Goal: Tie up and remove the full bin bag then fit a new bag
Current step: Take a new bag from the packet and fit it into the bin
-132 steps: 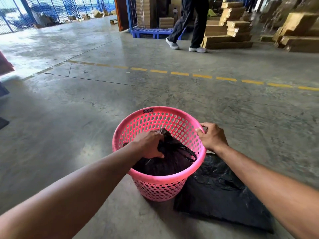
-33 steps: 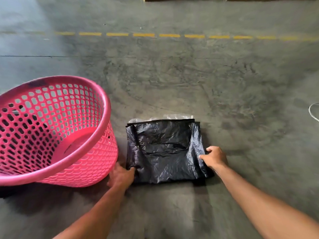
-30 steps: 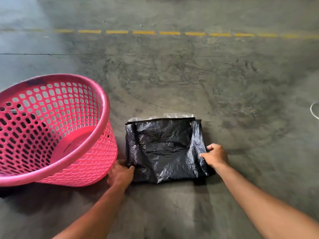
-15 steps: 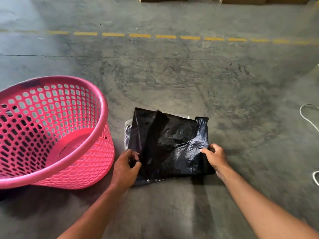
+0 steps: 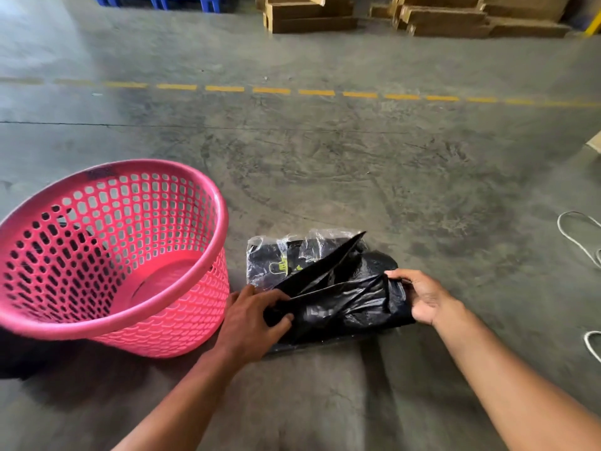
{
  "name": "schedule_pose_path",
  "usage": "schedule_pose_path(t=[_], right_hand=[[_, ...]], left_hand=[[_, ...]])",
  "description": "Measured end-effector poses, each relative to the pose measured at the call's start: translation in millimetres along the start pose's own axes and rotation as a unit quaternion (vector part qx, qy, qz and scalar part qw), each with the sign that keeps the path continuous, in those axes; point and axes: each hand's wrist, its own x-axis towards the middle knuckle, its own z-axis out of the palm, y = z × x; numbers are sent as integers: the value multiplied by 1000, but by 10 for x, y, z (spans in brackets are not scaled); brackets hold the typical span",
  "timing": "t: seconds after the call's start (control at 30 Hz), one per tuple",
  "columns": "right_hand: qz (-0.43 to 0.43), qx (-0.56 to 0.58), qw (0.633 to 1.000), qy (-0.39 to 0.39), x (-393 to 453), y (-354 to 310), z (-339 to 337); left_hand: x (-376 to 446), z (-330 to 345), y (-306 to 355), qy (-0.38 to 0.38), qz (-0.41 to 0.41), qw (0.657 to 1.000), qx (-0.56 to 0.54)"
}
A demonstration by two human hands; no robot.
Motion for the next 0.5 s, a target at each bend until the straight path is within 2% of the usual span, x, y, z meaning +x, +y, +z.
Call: schedule_pose_path(t=[0.07, 0.1, 0.17, 0.23, 0.27, 0.3, 0.33, 0.37, 0.43, 0.47, 0.5], right_hand=[[-98, -54, 993, 31, -50, -87, 63], [-176, -139, 971, 80, -59, -136, 82], [-304, -336, 871, 188, -82, -281, 112], [-392, -430, 778, 239, -187, -461, 175], [-429, -442, 749, 244, -257, -557, 231], [-449, -440, 739, 244, -317, -647, 299], [-456, -410, 752, 243, -389, -752, 397], [-446, -356, 786, 237, -464, -856, 504], [-395, -197, 880, 178, -563, -1041, 734], [-370, -119, 909, 149, -625, -1128, 869], [-359, -65, 924, 118, -675, -1228, 1012]], left_hand=[[30, -62, 88, 14, 26, 1000, 3], [50, -104, 136, 26, 31, 999, -18], [112, -184, 259, 51, 33, 994, -92], [194, -278, 428, 87, 34, 980, -178], [235, -346, 526, 106, 30, 970, -216], [285, -403, 610, 123, 25, 959, -252], [335, -479, 708, 142, 16, 947, -286], [392, -548, 791, 161, 6, 934, -318], [521, -704, 954, 198, -3, 905, -377], [593, -797, 1024, 211, -5, 892, -400], [679, -912, 1090, 224, -5, 881, -417]])
